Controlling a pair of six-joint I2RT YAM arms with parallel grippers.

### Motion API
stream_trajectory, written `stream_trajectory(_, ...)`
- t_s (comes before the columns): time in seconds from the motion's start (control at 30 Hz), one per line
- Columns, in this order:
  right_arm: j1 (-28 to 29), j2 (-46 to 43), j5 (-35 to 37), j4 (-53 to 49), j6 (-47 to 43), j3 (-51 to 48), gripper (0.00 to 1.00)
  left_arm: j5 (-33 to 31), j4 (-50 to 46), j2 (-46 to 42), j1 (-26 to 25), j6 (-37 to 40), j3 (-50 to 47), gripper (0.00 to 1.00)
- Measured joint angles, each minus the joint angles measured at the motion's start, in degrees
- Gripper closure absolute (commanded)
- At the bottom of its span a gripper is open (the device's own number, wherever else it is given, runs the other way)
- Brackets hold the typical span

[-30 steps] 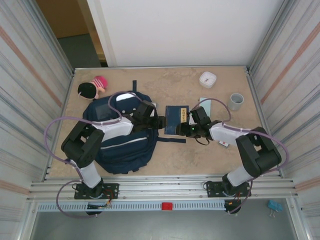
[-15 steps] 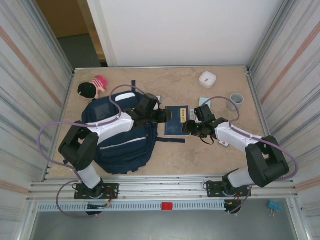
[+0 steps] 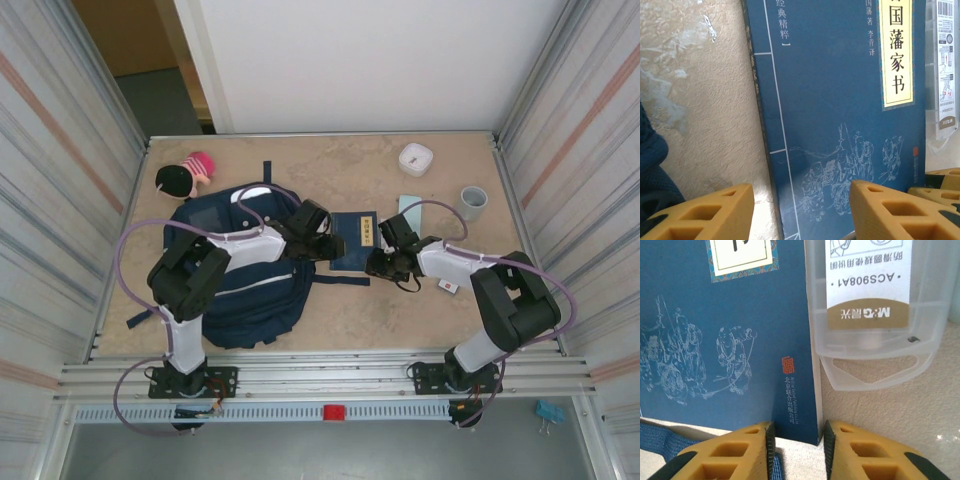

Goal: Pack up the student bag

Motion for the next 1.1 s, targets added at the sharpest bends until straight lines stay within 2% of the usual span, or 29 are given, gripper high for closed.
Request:
stream_trajectory(0.33, -1.92, 0.52, -4.11, 0.72, -0.26, 0.0, 0.73, 5.62, 4.81, 2.01, 0.87, -3.17, -0.7, 0.47)
stream_trajectory(0.6, -4.04, 0.52, -8.44, 0.39, -0.24, -0.55, 0.75, 9.77, 10.03, -3.3, 1.4, -6.86, -6.49, 0.46)
stream_trajectory(0.9, -4.76, 0.48, -9.68, 0.79, -0.02, -0.98, 0.77, 12.33, 20.74, -3.93, 2.54, -12.37, -10.86, 0.46)
stream_trajectory(1.1, -4.7, 0.66, -9.05, -0.11, 0.0, -0.61, 0.8, 11.87, 22.14, -1.97, 2.64, -13.27, -11.17, 0.47)
